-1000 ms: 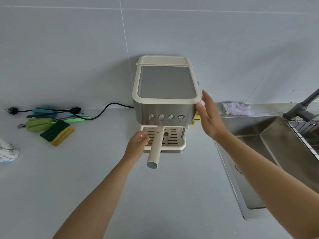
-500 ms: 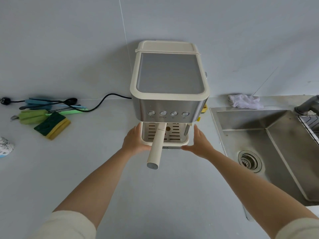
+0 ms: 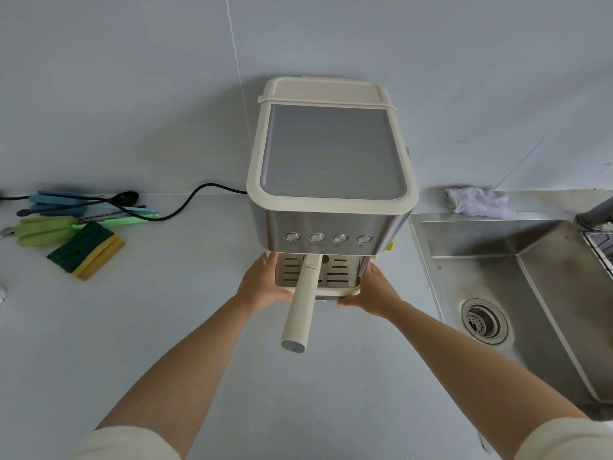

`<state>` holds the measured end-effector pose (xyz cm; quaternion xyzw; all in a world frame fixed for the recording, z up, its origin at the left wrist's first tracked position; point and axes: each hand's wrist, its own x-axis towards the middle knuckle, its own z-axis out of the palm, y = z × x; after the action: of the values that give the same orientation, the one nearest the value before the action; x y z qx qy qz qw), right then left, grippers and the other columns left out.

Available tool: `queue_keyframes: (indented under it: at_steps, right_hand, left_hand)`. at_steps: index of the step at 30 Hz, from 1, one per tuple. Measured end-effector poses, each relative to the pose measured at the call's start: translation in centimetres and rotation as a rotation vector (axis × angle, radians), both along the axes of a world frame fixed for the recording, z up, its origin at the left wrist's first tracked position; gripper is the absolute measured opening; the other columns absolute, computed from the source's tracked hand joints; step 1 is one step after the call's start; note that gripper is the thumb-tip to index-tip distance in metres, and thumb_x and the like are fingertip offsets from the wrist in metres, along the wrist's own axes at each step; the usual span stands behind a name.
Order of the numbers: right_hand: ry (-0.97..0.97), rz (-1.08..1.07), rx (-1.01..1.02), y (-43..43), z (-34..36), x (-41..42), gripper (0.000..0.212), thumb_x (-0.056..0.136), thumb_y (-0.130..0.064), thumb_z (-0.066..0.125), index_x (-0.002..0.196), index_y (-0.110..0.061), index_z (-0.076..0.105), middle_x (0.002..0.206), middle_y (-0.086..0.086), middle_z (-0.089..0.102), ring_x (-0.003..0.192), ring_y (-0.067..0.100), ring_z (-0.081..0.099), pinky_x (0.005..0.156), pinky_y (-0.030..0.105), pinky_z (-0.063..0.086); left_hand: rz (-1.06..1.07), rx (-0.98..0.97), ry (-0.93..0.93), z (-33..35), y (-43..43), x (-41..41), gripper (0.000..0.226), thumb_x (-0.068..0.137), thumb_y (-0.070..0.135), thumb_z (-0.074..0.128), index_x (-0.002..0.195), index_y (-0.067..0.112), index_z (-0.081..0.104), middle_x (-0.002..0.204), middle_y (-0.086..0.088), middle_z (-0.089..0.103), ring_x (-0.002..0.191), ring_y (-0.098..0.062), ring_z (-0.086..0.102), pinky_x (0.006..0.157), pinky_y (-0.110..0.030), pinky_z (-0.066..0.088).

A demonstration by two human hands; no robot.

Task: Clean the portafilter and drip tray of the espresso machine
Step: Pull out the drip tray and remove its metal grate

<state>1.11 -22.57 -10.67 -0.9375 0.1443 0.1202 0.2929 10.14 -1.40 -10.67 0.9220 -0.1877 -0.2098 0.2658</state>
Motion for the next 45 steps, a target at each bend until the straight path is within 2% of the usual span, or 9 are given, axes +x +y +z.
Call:
queue_keyframes:
  at_steps: [6, 8, 11, 14, 18, 22, 27, 32, 45]
  right_hand:
    - [0.003, -0.017, 0.024, 0.0, 0.9, -0.4, 0.098, 0.064, -0.034, 0.081, 0.141, -0.008, 0.026, 0.139, 0.005, 0.042, 0.13, 0.021, 0.034, 0.109, 0.038, 0.033]
    - [0.0, -0.02, 0.022, -0.1, 1.2, -0.8, 0.103, 0.065, -0.034, 0.08, 0.142, -0.005, 0.019, 0.14, 0.006, 0.04, 0.131, 0.021, 0.033, 0.109, 0.037, 0.033]
    - [-0.028, 0.027, 0.012, 0.0, 1.8, -1.8, 0.109, 0.065, -0.035, 0.08, 0.144, -0.007, 0.011, 0.142, 0.005, 0.038, 0.132, 0.02, 0.033, 0.109, 0.038, 0.035]
    - [-0.041, 0.065, 0.003, 0.1, 2.2, -3.2, 0.118, 0.065, -0.037, 0.079, 0.146, -0.007, -0.002, 0.145, 0.005, 0.033, 0.135, 0.022, 0.03, 0.11, 0.041, 0.034]
    - [-0.032, 0.073, 0.004, 0.6, 2.3, -5.9, 0.125, 0.067, -0.041, 0.077, 0.145, -0.008, -0.014, 0.15, 0.004, 0.023, 0.139, 0.021, 0.023, 0.112, 0.039, 0.032]
    - [-0.024, 0.077, 0.048, 1.0, 2.0, -9.1, 0.125, 0.068, -0.041, 0.076, 0.145, -0.01, -0.017, 0.15, 0.002, 0.024, 0.138, 0.018, 0.024, 0.11, 0.038, 0.034]
    - [-0.009, 0.087, 0.074, 0.7, 1.8, -13.6, 0.122, 0.071, -0.041, 0.074, 0.144, -0.012, -0.02, 0.152, 0.0, 0.02, 0.139, 0.017, 0.022, 0.111, 0.037, 0.031]
    - [0.004, 0.083, 0.084, -0.5, 1.3, -18.4, 0.122, 0.071, -0.04, 0.074, 0.144, -0.011, -0.019, 0.152, -0.001, 0.018, 0.139, 0.015, 0.019, 0.113, 0.034, 0.027]
    - [0.041, 0.109, 0.046, -4.2, 0.2, -25.4, 0.12, 0.072, -0.044, 0.073, 0.144, -0.009, -0.017, 0.155, 0.001, 0.009, 0.144, 0.019, 0.005, 0.116, 0.037, 0.013]
  left_hand:
    - [0.038, -0.089, 0.022, 0.0, 0.2, -0.2, 0.055, 0.059, 0.029, 0.081, 0.093, 0.025, 0.039, 0.076, 0.013, 0.037, 0.079, -0.019, 0.045, 0.059, -0.016, 0.033]
    - [0.042, -0.096, 0.026, 0.0, 0.4, -0.6, 0.069, 0.061, 0.03, 0.08, 0.119, 0.021, 0.042, 0.087, 0.008, 0.045, 0.091, -0.023, 0.051, 0.065, -0.022, 0.04]
    - [0.077, -0.08, 0.052, 0.2, 0.8, -2.0, 0.097, 0.067, 0.032, 0.076, 0.145, 0.016, 0.02, 0.111, -0.006, 0.05, 0.103, -0.024, 0.051, 0.084, -0.033, 0.045]
    - [0.078, -0.042, 0.018, 0.4, 1.2, -3.9, 0.098, 0.069, 0.034, 0.076, 0.145, 0.013, 0.018, 0.11, -0.003, 0.048, 0.1, -0.019, 0.048, 0.081, -0.029, 0.042]
    - [0.057, -0.005, 0.0, 1.1, 1.9, -7.0, 0.103, 0.072, 0.032, 0.076, 0.147, 0.015, 0.008, 0.134, -0.004, 0.041, 0.12, -0.021, 0.043, 0.096, -0.033, 0.041]
    - [0.147, -0.131, 0.096, 2.0, 2.7, -10.7, 0.11, 0.059, 0.032, 0.083, 0.146, 0.019, 0.018, 0.137, -0.001, 0.041, 0.126, -0.021, 0.041, 0.101, -0.036, 0.041]
    - [0.127, -0.149, 0.037, 2.1, 2.4, -15.2, 0.078, 0.058, 0.03, 0.082, 0.124, 0.021, 0.04, 0.107, 0.008, 0.051, 0.105, -0.013, 0.053, 0.069, -0.012, 0.041]
    - [0.111, -0.149, 0.088, 1.8, 1.2, -19.8, 0.106, 0.059, 0.033, 0.082, 0.143, 0.025, 0.018, 0.13, 0.008, 0.045, 0.121, -0.011, 0.044, 0.098, -0.035, 0.047]
    - [0.109, -0.022, 0.125, 0.7, -2.8, -27.1, 0.112, 0.064, 0.036, 0.08, 0.148, 0.022, 0.006, 0.14, 0.003, 0.035, 0.128, -0.014, 0.036, 0.103, -0.034, 0.042]
